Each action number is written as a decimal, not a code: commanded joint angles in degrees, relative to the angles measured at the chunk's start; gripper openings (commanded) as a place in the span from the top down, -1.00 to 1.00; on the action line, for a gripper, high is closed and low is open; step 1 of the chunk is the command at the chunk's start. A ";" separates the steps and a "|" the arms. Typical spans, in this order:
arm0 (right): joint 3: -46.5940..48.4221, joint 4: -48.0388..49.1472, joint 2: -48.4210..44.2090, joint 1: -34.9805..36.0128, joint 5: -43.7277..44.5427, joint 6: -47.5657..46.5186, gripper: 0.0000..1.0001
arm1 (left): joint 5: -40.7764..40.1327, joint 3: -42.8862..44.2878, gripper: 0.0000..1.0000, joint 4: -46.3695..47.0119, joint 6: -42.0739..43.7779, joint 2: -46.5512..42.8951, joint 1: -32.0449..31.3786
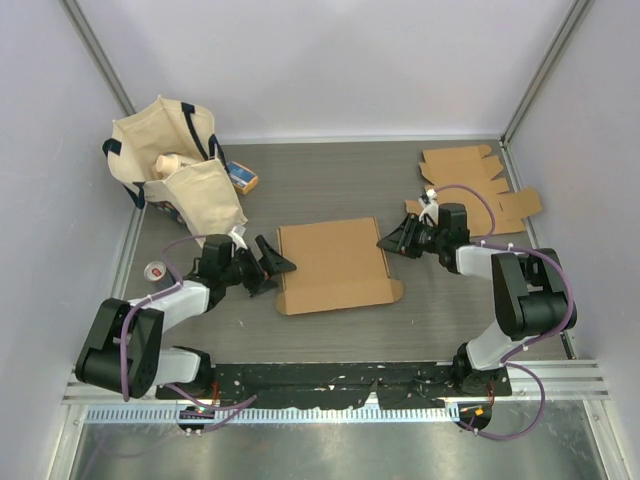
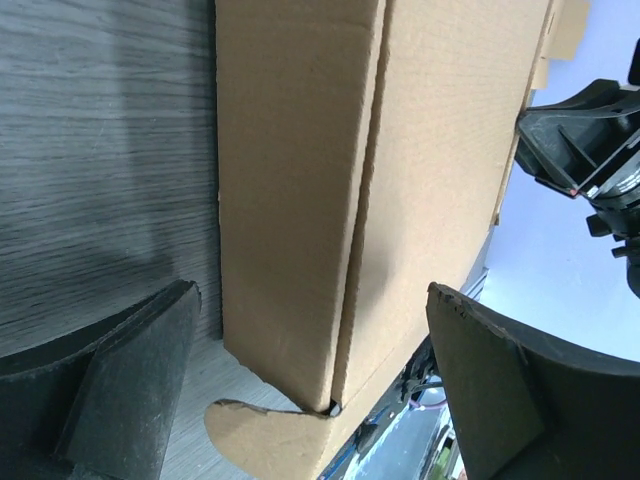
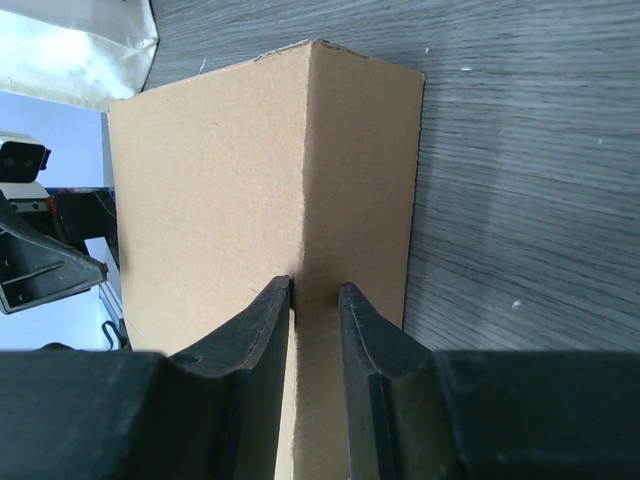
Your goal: Fold the paper box
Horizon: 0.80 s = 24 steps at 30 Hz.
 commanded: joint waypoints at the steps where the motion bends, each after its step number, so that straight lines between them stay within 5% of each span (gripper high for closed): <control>1: -2.89 -0.50 1.46 -2.65 1.80 -0.24 0.41 | -0.95 0.22 -0.99 2.85 -0.13 -2.30 0.28; 19: -6.58 7.15 5.24 -7.76 -3.05 4.51 0.49 | -0.69 3.12 -0.99 3.46 0.22 0.69 0.28; 24: -6.76 8.04 6.12 -7.93 -3.49 4.51 0.50 | 3.08 3.21 -0.99 9.87 -0.83 4.72 0.20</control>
